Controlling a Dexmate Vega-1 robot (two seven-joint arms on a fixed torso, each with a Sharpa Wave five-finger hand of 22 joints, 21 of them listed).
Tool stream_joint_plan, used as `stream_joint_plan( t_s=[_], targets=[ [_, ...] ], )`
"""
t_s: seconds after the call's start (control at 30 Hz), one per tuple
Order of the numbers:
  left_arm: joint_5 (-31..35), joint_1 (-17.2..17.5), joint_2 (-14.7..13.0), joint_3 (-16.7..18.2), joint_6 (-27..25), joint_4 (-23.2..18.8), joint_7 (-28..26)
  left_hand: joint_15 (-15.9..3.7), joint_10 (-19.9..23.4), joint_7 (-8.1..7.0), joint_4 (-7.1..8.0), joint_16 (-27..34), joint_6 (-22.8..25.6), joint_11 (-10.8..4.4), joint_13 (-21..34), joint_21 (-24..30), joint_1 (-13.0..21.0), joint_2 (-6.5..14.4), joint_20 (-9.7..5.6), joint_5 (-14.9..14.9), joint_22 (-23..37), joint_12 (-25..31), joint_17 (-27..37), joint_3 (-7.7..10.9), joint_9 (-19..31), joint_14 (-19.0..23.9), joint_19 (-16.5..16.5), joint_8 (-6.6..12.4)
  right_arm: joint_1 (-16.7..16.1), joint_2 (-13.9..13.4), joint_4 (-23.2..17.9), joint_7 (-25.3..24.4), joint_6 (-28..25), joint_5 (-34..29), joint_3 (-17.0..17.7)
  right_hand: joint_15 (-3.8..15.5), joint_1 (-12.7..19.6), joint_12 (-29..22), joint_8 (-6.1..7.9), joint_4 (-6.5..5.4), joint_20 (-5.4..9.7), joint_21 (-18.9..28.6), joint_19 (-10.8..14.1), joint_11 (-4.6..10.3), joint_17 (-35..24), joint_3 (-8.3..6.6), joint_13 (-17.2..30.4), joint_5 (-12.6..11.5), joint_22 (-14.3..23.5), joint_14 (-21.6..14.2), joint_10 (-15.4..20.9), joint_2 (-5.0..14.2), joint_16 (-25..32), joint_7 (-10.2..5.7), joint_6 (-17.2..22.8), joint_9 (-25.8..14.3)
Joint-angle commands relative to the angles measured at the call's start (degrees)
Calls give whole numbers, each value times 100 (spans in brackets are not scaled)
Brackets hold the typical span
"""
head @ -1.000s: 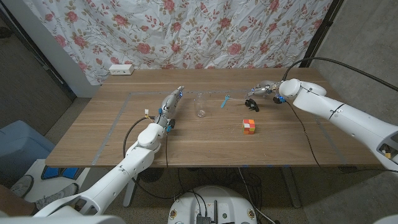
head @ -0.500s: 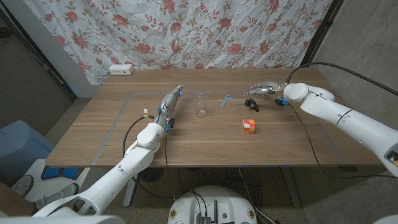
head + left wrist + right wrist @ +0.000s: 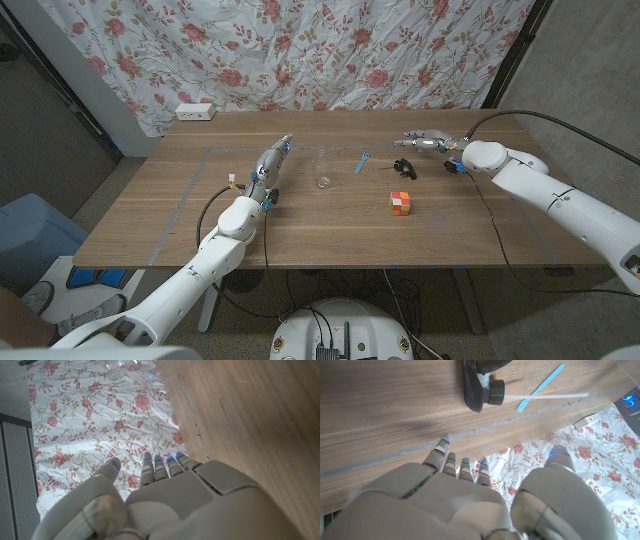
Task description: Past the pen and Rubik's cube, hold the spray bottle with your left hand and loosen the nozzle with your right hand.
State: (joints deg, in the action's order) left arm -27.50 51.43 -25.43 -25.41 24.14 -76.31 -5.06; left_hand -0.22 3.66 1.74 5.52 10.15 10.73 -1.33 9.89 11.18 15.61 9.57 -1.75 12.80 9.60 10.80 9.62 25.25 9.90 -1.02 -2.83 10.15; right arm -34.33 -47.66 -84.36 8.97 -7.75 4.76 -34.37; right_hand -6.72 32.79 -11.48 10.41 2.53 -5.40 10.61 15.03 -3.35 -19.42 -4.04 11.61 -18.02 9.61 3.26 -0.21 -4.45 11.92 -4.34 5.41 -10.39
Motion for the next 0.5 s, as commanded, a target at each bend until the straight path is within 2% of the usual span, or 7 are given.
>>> stream_joint_plan(
  t_s=[0.03, 0.23, 0.37, 0.5],
  targets=[
    [90, -137, 167, 14, 249, 294, -92, -14, -33, 11, -3, -13, -6, -1, 14, -20, -47, 90, -40, 36, 12, -10, 0, 78, 0, -48, 13, -5, -267, 204, 383, -360, 727, 455, 318, 113, -130, -50, 38, -75, 84, 26, 28, 84, 9, 32, -10, 11, 1, -35, 55, 48, 42, -30, 83, -9],
    [167, -212, 203, 20, 223, 342, -213, -32, -30, 16, -13, -3, -16, 11, 14, -1, -57, 87, -47, 35, 11, -6, -2, 114, -1, -20, 75, -3, -290, 358, 660, -372, 1061, 682, 397, 208, -315, -68, 33, -172, 154, 30, 62, 142, 37, 72, -30, 44, 0, -128, 161, 120, 74, -41, 83, -2],
    [153, -331, 201, 12, 282, 502, -82, -36, -7, 26, -22, 5, 5, 18, 13, 6, -62, 91, -55, 36, 10, 5, -3, 144, -1, 5, 107, 9, -290, 511, 929, -333, 1344, 924, 478, 214, -534, -46, 15, -300, 182, -7, -30, 149, 57, 101, -45, 94, 0, -115, 160, 243, 64, -58, 30, -1],
    [160, -412, 250, 4, 342, 624, -60, -46, 8, 22, -27, 9, 19, 11, 13, 4, -66, 95, -57, 36, 10, 10, -3, 170, -1, 24, 113, 16, -271, 656, 1167, -333, 1569, 1095, 534, 216, -635, -41, 14, -358, 184, -11, -51, 168, 67, 114, -51, 119, 0, -112, 175, 300, 62, -71, 20, 1]
  ],
)
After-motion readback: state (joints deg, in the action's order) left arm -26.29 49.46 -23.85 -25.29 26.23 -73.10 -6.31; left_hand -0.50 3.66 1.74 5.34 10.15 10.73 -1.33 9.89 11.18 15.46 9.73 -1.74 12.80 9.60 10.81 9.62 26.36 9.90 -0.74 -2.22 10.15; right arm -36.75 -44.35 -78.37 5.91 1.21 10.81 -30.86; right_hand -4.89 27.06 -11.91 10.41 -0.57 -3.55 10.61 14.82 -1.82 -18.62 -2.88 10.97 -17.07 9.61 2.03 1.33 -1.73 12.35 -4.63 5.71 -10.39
